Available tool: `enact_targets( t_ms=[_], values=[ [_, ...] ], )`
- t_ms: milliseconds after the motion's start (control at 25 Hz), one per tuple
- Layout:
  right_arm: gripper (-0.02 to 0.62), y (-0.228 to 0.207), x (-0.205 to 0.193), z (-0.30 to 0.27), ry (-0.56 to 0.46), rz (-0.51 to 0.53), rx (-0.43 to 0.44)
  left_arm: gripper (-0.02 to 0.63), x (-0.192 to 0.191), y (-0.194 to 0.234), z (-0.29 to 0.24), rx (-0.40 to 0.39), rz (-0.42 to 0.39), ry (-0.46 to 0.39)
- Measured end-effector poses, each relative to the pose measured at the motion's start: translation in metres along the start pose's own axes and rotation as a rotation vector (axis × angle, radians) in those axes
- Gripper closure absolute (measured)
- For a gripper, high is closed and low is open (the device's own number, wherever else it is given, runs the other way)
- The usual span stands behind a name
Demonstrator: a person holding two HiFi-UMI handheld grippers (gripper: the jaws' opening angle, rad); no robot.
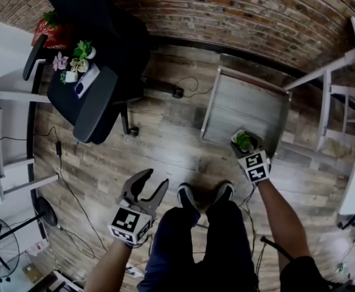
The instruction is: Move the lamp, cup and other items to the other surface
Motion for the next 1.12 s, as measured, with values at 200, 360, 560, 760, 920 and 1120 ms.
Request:
enact_targets(
  t_ms=[200, 360, 560, 760, 920, 1120],
  values=[
    [0.331, 0.006, 0.03, 0.049, -0.029, -0.03, -0.004, 0.41, 0.025, -0.016, 0.022, -0.018, 0.003, -0.002],
    [0.331, 0.013, 0.066, 0.109, -0.047, -0.048, -0.018, 0.411, 0.059, -0.035, 0.052, -0.042, -0.018, -0.011],
    [0.331, 0.024, 0.115, 0.19, -0.068, -0.07, -0.042, 0.411, 0.114, -0.051, 0.1, -0.057, -0.024, -0.051],
    [0.331, 0.059, 0.151, 0.27, -0.065, -0.099, -0.044, 0.417, 0.157, -0.073, 0.152, -0.106, 0.027, -0.084],
    [0.331, 0.073, 0.182, 0.335, -0.098, -0.148, -0.092, 0.419, 0.188, -0.087, 0.183, -0.134, -0.003, -0.126],
    [0.331, 0.059, 0.201, 0.409, -0.175, -0.248, -0.227, 0.419, 0.216, -0.086, 0.202, -0.168, -0.048, -0.206]
  ],
)
Point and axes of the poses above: the fingertips, and each gripper's own axes: z backward along the fingers, y to its left, x out of its top, the point moved 4 cm from there along z, backward along the fingers, and after that the axes turned 1 degree about x, right-handed, at the moved point
